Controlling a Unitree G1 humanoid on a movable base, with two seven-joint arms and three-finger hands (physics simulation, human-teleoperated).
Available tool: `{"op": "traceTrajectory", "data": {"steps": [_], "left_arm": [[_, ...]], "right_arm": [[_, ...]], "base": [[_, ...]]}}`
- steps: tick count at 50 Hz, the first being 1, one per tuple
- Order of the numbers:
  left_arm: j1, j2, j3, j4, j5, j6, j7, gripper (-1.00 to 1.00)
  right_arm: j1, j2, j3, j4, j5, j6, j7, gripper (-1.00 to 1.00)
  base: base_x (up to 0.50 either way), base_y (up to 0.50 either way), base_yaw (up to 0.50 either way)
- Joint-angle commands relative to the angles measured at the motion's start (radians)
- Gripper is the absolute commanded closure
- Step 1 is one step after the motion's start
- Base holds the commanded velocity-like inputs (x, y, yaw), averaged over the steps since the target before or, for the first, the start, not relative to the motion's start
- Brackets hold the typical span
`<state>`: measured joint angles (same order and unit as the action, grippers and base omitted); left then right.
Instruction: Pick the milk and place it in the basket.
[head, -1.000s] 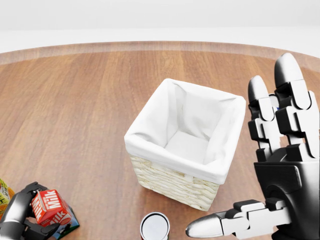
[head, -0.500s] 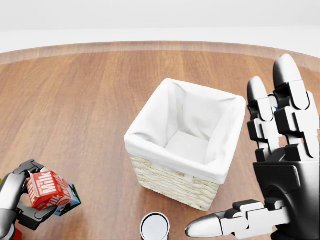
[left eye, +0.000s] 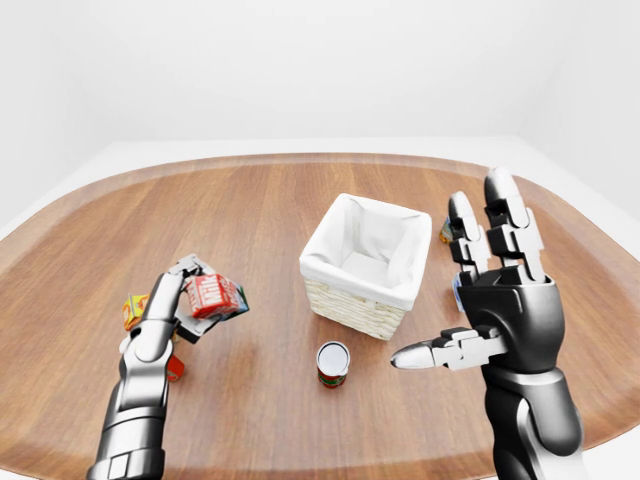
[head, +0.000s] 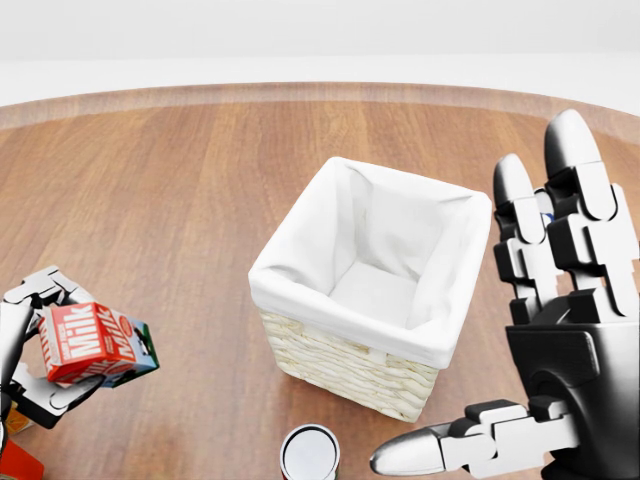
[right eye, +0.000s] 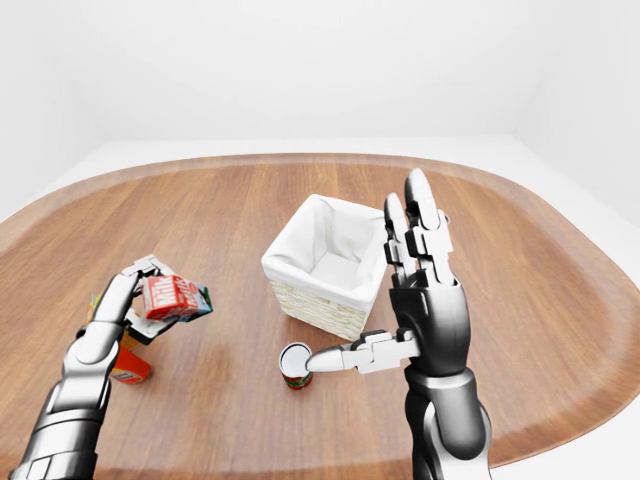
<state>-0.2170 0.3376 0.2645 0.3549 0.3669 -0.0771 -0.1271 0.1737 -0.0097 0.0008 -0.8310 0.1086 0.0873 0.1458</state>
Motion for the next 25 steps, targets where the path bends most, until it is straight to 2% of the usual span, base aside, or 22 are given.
{"op": "traceTrajectory", "data": {"steps": [1, 5, 6, 13, 17, 25], "left_arm": [[0.003, -0.002, 0.035, -0.187, -0.086, 0.072, -0.033, 1.0], [0.004, -0.003, 0.041, -0.226, -0.08, 0.094, -0.045, 1.0], [0.005, -0.004, 0.043, -0.244, -0.081, 0.106, -0.051, 1.0], [-0.004, -0.002, 0.048, -0.288, -0.074, 0.136, -0.065, 1.0], [-0.003, -0.002, 0.051, -0.325, -0.07, 0.162, -0.079, 1.0], [-0.012, 0.002, 0.064, -0.413, -0.065, 0.164, -0.112, 1.0]], "right_arm": [[0.003, 0.0, 0.003, 0.002, -0.002, 0.0, 0.0, -1.0], [0.002, 0.0, 0.002, 0.004, -0.001, 0.0, 0.0, -1.0], [0.002, 0.0, 0.001, 0.002, -0.001, 0.0, 0.0, -1.0], [0.0, 0.0, 0.0, 0.009, -0.001, 0.0, 0.0, -1.0], [-0.001, 0.0, 0.002, 0.008, -0.002, 0.0, -0.001, -1.0], [-0.002, 0.0, 0.004, 0.004, -0.003, 0.0, -0.003, -1.0]], "base": [[0.0, 0.0, 0.0], [0.0, 0.0, 0.0], [0.0, 0.0, 0.0], [0.0, 0.0, 0.0], [0.0, 0.0, 0.0], [0.0, 0.0, 0.0]]}}
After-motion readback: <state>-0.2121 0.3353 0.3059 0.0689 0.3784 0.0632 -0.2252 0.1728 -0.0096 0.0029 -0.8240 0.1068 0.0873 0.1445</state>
